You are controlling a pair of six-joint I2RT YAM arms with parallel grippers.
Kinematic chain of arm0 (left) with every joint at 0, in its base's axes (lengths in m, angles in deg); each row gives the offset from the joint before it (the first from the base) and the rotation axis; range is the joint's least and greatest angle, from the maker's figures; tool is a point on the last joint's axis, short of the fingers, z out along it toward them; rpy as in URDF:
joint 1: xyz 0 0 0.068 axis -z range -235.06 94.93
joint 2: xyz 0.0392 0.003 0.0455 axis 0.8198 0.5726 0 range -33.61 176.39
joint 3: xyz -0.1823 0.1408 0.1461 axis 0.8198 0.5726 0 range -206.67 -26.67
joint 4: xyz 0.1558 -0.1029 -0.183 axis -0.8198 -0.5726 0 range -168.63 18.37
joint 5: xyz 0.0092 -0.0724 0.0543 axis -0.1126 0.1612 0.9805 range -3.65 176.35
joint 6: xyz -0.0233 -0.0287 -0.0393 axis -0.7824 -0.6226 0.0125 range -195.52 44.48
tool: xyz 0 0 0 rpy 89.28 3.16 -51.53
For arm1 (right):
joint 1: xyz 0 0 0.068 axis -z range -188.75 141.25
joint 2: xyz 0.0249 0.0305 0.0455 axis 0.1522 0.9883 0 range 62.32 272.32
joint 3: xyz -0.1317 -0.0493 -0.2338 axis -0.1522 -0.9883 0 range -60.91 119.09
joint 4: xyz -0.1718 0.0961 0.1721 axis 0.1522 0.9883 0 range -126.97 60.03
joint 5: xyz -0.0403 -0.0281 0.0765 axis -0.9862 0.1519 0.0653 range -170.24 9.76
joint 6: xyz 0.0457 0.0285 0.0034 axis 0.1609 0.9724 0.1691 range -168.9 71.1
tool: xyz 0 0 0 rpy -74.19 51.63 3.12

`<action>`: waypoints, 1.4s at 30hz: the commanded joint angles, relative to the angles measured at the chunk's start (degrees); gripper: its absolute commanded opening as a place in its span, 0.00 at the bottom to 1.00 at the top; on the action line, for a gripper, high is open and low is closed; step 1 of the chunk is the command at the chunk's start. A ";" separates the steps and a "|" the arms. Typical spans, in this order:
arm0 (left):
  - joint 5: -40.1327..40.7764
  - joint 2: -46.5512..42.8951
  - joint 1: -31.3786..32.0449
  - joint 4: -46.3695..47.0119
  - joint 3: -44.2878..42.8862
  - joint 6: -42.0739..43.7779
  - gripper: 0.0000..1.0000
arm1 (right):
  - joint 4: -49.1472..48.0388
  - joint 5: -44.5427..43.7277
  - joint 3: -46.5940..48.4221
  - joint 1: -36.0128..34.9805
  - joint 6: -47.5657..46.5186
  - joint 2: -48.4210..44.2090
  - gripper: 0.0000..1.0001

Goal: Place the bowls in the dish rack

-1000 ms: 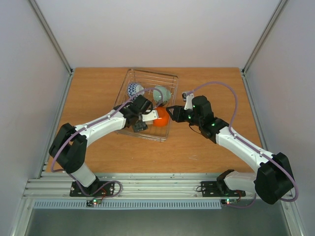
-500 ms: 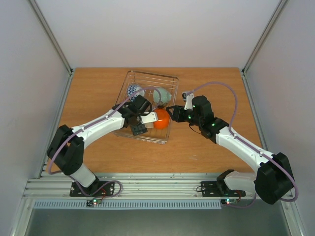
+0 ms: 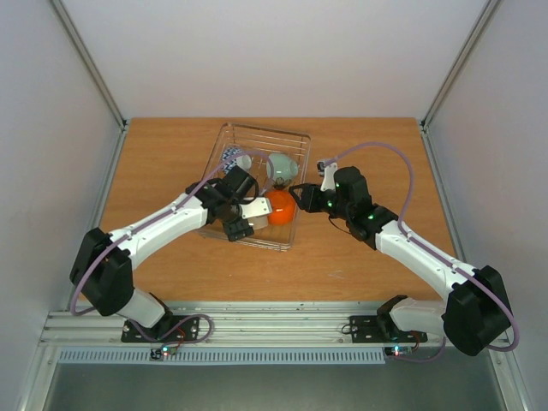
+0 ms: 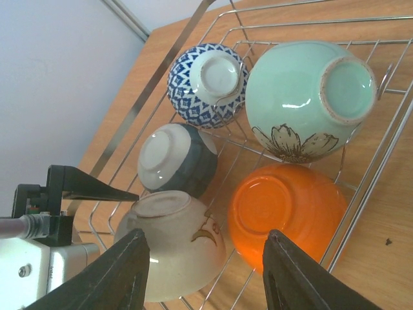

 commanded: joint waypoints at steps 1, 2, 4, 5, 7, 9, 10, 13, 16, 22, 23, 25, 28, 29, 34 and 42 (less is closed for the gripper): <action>-3.51 -1.67 0.37 -5.59 0.86 -1.14 0.91 | -1.34 -1.12 -0.41 -0.28 0.81 -1.20 0.49; -3.51 -1.83 0.34 -5.84 0.87 -1.24 0.91 | -1.27 -1.10 -0.42 -0.32 0.88 -1.20 0.49; -5.19 -2.21 0.39 -6.29 0.98 -1.47 0.91 | -1.35 -1.06 -0.38 -0.33 0.91 -1.18 0.49; -5.66 -2.40 0.39 -6.60 0.94 -1.53 0.91 | -1.37 -1.09 -0.42 -0.32 0.99 -1.20 0.49; -6.19 -2.75 0.37 -7.09 1.04 -1.65 0.91 | -1.39 -1.08 -0.28 -0.33 0.99 -1.13 0.49; -6.74 -2.99 0.38 -7.81 1.11 -1.69 0.91 | -1.38 -1.14 -0.32 -0.28 1.08 -1.11 0.49; -7.09 -3.07 0.37 -8.34 1.13 -1.64 0.91 | -1.39 -1.19 -0.37 -0.31 1.08 -1.07 0.49; -8.07 -3.68 0.36 -9.53 1.05 -1.31 0.91 | -1.37 -1.35 -0.40 -0.33 1.17 -1.02 0.49; -8.95 -4.15 0.32 -10.73 0.98 -0.73 0.91 | -1.35 -1.49 -0.35 -0.31 1.19 -0.90 0.49; -10.16 -4.36 0.39 -12.42 0.82 0.08 0.91 | -1.26 -1.47 -0.38 -0.32 1.35 -0.88 0.49; -10.25 -4.44 0.36 -12.36 0.86 0.13 0.91 | -1.29 -1.46 -0.38 -0.33 1.41 -0.92 0.49; -10.42 -4.51 0.39 -12.23 0.89 0.14 0.91 | -1.22 -1.22 -0.34 -0.33 1.35 -0.92 0.49; -10.27 -4.80 0.34 -12.12 0.77 0.14 0.91 | -0.77 -0.13 -0.04 -0.33 1.06 -0.93 0.49; -10.00 -5.05 0.38 -11.70 0.81 0.14 0.91 | -0.58 0.24 0.21 -0.28 0.89 -0.81 0.49; -8.60 -6.69 0.31 -7.87 1.23 -1.79 0.91 | 0.46 0.08 0.56 -0.32 0.69 -0.71 0.49; -15.44 -12.82 -7.79 2.72 0.47 -10.85 0.97 | 6.12 -3.42 2.54 -0.32 -1.20 -0.80 0.49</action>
